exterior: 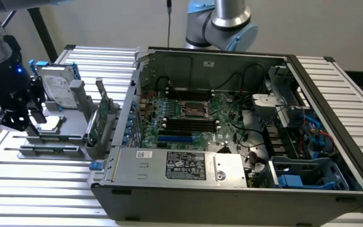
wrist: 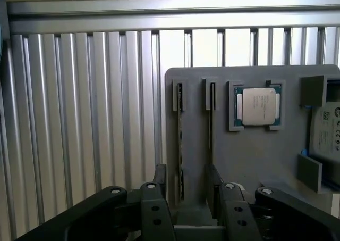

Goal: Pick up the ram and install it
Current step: 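Pick up the ram and move it above insertion slot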

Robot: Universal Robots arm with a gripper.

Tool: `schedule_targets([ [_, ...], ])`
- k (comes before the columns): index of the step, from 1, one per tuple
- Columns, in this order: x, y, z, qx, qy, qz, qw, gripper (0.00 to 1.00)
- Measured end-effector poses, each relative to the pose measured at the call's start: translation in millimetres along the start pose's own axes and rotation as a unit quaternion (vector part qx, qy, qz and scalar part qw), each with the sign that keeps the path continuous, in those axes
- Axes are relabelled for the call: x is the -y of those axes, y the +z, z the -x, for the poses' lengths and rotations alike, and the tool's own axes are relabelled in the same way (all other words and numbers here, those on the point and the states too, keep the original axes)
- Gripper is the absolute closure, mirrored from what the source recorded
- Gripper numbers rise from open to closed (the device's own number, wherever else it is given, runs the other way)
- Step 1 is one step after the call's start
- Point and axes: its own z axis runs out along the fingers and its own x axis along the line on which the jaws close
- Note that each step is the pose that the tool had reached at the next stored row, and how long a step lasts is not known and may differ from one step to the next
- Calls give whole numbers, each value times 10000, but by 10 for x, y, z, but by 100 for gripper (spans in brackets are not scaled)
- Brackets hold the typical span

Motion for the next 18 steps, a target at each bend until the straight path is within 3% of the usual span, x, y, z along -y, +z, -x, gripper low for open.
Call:
schedule_targets([
  [18,2,327,8,0,-14,-1,10000,58],
])
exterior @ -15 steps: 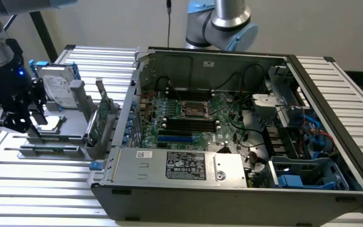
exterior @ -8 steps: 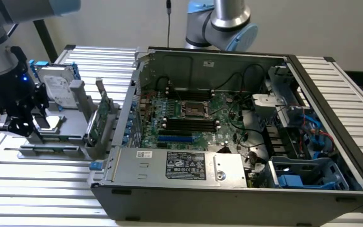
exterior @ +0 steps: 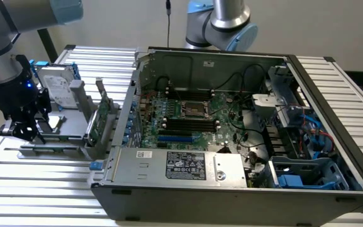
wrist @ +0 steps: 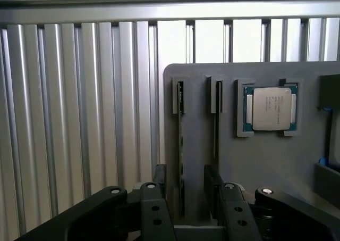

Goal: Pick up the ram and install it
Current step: 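Pick up the ram and move it above insertion slot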

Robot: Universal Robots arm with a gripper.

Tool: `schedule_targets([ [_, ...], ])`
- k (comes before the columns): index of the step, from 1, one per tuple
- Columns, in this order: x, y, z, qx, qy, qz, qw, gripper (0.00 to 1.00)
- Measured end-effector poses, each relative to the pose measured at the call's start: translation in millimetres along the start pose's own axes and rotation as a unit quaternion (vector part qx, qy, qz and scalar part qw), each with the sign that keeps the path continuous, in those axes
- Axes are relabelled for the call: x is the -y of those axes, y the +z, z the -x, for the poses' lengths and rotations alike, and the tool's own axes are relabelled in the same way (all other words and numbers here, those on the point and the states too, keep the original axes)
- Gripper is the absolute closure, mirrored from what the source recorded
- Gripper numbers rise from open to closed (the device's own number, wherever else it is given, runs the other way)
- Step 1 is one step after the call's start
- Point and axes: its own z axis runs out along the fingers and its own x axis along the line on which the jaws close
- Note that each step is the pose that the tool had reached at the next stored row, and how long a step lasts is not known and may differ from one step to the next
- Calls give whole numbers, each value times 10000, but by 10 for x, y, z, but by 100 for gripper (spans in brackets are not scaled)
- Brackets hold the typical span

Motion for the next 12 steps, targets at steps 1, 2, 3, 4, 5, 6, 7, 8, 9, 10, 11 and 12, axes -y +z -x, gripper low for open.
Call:
schedule_targets([
  [1,0,17,0,-1,-2,1,10000,58],
  [2,0,37,1,0,-5,0,10000,58],
  [3,0,56,1,0,-7,0,10000,58],
  [4,0,73,1,0,-8,0,10000,58],
  [5,0,91,2,0,-10,0,10000,58],
  [6,0,109,2,0,-12,0,10000,58],
  [7,0,128,3,0,-14,0,10000,58],
  [8,0,146,3,0,-16,0,10000,58],
  [9,0,164,3,0,-19,0,10000,58],
  [10,0,181,3,0,-22,0,10000,58],
  [11,-1,201,3,0,-26,-1,10000,58],
  [12,-1,219,2,-1,-30,0,10000,58],
])
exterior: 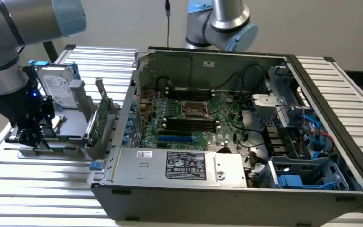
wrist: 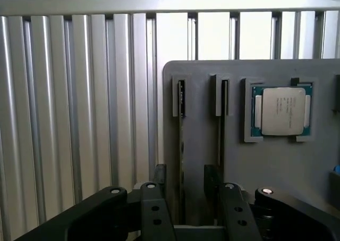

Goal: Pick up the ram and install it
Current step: 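Pick up the ram and move it above insertion slot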

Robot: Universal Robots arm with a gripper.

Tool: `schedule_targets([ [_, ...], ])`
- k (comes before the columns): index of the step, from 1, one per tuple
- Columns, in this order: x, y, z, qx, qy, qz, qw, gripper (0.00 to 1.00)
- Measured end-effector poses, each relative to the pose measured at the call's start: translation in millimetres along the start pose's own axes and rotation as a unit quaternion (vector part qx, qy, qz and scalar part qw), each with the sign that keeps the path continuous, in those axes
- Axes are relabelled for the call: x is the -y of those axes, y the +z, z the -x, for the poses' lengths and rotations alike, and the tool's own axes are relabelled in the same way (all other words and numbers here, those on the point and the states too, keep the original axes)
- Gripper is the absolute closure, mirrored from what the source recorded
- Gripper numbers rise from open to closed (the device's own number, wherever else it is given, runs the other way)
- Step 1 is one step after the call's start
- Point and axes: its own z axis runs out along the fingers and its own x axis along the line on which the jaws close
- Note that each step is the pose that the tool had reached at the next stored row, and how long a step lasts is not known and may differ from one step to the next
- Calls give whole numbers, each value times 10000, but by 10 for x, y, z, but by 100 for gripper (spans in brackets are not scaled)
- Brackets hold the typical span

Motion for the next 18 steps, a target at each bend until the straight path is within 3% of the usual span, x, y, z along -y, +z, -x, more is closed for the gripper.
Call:
schedule_targets([
  [7,-21,127,-3,5,-82,-2,10000,58],
  [11,-41,200,-7,25,-129,-4,9999,58],
  [15,-47,247,-17,71,-137,-9,9999,58],
  [18,-47,252,-26,124,-137,-9,9998,58],
])
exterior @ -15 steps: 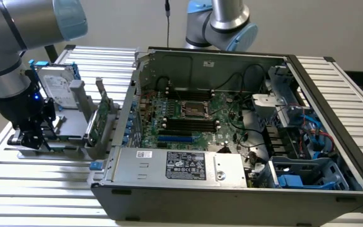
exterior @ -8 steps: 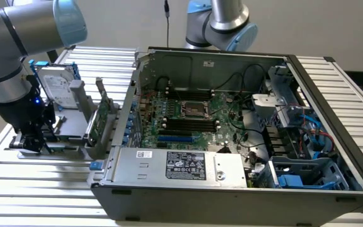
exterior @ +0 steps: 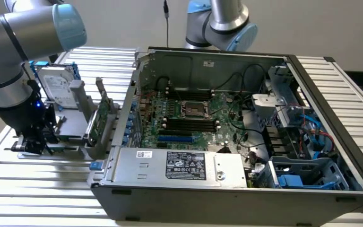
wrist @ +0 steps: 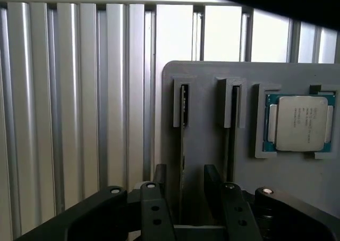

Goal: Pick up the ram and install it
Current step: 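Pick up the ram and move it above insertion slot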

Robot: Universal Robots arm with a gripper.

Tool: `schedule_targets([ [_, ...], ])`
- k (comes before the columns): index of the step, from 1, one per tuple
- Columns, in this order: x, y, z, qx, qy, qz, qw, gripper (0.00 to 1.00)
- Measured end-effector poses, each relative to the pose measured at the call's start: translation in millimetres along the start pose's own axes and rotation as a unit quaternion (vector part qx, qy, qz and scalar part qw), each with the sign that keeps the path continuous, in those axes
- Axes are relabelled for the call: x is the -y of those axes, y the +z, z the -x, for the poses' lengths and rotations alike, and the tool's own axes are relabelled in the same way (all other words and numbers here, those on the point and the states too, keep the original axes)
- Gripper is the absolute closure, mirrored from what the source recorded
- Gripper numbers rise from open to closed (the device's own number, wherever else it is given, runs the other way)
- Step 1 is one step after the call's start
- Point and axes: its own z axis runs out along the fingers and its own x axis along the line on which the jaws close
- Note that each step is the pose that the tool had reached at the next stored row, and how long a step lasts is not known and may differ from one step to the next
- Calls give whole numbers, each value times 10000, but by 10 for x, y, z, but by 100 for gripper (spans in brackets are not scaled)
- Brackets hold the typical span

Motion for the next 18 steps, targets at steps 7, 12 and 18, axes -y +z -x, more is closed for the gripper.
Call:
schedule_targets([
  [7,-1,1,-27,101,1,11,9999,58],
  [12,0,2,-29,101,0,11,9999,58],
  [18,0,2,-29,101,0,11,9999,58],
])
